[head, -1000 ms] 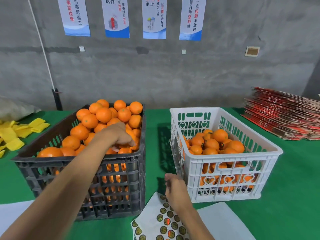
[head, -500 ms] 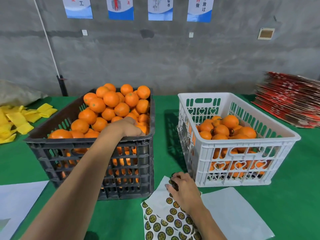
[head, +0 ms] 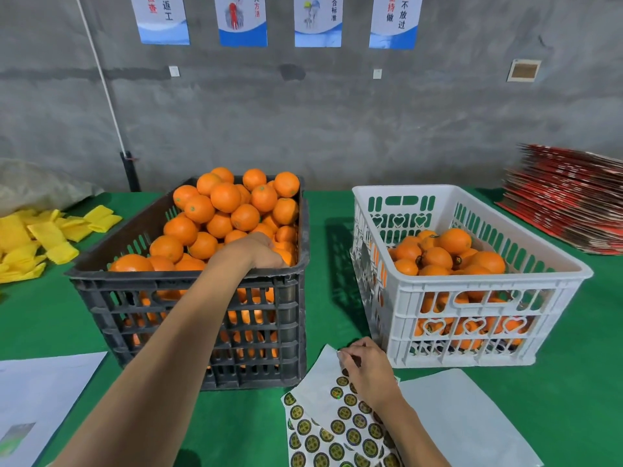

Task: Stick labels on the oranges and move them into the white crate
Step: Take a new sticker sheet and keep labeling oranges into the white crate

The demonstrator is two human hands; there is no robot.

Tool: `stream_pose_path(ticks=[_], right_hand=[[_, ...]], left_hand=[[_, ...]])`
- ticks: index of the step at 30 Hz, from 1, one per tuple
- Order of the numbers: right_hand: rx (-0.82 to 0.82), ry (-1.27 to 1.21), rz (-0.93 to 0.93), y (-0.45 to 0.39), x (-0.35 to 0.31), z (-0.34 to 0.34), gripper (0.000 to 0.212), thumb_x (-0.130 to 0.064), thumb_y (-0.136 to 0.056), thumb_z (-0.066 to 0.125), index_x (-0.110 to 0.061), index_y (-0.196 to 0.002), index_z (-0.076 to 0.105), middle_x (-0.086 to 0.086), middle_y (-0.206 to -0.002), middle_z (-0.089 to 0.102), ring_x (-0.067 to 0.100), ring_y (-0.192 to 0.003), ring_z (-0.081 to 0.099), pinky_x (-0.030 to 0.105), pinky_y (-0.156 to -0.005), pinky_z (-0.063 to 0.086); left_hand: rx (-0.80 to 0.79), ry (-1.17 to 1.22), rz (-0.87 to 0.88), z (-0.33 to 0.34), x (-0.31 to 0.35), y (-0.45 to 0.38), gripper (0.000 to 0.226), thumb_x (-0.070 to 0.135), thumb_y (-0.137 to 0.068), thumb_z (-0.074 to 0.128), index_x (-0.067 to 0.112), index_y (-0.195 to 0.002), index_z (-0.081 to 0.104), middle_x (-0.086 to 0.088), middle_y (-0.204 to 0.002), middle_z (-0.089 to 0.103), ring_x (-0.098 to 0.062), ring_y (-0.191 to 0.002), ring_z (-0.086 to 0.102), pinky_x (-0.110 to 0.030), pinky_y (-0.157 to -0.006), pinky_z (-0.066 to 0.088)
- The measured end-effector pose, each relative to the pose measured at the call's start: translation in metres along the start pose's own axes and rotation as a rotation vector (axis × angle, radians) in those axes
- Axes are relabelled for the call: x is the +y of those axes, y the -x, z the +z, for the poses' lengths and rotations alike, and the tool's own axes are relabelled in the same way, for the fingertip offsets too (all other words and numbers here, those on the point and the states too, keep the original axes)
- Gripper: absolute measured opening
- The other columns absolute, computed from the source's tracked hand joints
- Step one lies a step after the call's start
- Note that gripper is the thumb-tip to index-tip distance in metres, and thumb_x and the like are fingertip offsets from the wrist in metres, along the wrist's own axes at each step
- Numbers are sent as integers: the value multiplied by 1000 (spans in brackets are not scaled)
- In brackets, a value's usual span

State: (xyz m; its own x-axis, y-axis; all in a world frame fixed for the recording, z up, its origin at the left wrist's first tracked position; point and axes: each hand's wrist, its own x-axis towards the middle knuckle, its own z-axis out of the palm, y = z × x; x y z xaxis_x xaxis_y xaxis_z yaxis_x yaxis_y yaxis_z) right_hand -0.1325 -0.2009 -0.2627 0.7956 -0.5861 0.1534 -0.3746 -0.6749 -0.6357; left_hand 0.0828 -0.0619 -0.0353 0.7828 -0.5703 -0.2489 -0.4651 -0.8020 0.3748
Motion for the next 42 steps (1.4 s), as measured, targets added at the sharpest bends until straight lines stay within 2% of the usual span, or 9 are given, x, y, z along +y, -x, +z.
stream_pose_path(ticks=[4, 8, 11, 15, 19, 32, 35, 38, 42], right_hand=[[85, 127, 85, -4, -11, -3, 27, -30, -106, 51, -15, -107, 74, 4, -109, 66, 18, -94, 66, 24, -85, 48], [176, 88, 41, -27, -63, -43, 24, -25, -107, 47, -13, -105, 68, 6, -101, 73, 16, -78, 67, 25, -71, 54], [441, 4, -88, -48, -126, -86, 24, -28, -107, 49, -18, -109, 71, -2, -101, 72, 9, -73, 58, 13, -58, 37], [687, 74, -246, -77, -194, -118, 25, -32, -106, 49, -21, -104, 71, -2, -98, 69, 20, -85, 63, 31, -62, 42], [620, 216, -301, -96, -224, -117, 27, -39, -105, 45, -29, -104, 71, -6, -101, 66, 18, -97, 59, 33, -72, 48], [234, 37, -403, -92, -206, -108, 40, -55, -98, 48, -21, -118, 55, 1, -113, 66, 27, -103, 65, 41, -80, 54], [268, -253, -234, -91, -206, -112, 79, -59, -82, 75, -18, -142, 44, 2, -131, 62, 28, -119, 61, 41, -94, 53], [494, -725, -71, -90, -194, -122, 48, -45, -75, 88, -26, -110, 61, -6, -100, 74, 19, -97, 70, 31, -80, 54], [387, -1636, 213, -90, -177, -138, 63, -48, -90, 73, -7, -133, 54, -3, -115, 75, 21, -97, 76, 41, -106, 51]], left_hand=[[31, 141, -27, 1, -3, 0, 66, 46, -63, 78, 12, -116, 58, -8, -120, 57, -29, -101, 57, -36, -77, 46], [238, 274, -70, 4, -5, -4, 101, 65, -72, 76, 2, -145, 44, -16, -139, 56, -37, -122, 55, -37, -77, 45], [371, 405, -57, 1, -4, 0, 92, 79, -72, 64, 0, -119, 63, -15, -97, 76, -31, -91, 70, -34, -64, 47], [430, 619, 34, 1, 5, 11, 82, 84, -73, 56, 3, -71, 68, -8, -51, 67, -19, -49, 69, -32, -59, 56], [447, 852, 74, -3, 9, 12, 74, 70, -80, 68, -4, -81, 64, -14, -53, 68, -27, -47, 69, -22, -37, 47], [427, 719, 184, -8, 12, 27, 75, 74, -90, 50, 5, -67, 66, -12, -57, 70, -20, -55, 71, -30, -54, 52], [448, 686, 522, -6, 15, 32, 55, 69, -96, 44, 26, -74, 69, -7, -69, 68, -13, -69, 68, -43, -66, 58], [330, 644, 741, 0, 27, 32, 32, 60, -100, 42, 49, -110, 70, 21, -115, 71, 5, -111, 62, -28, -86, 59], [360, 496, 566, -1, 22, 7, 33, 45, -106, 45, 34, -135, 56, 16, -132, 60, -10, -121, 60, -17, -93, 50]])
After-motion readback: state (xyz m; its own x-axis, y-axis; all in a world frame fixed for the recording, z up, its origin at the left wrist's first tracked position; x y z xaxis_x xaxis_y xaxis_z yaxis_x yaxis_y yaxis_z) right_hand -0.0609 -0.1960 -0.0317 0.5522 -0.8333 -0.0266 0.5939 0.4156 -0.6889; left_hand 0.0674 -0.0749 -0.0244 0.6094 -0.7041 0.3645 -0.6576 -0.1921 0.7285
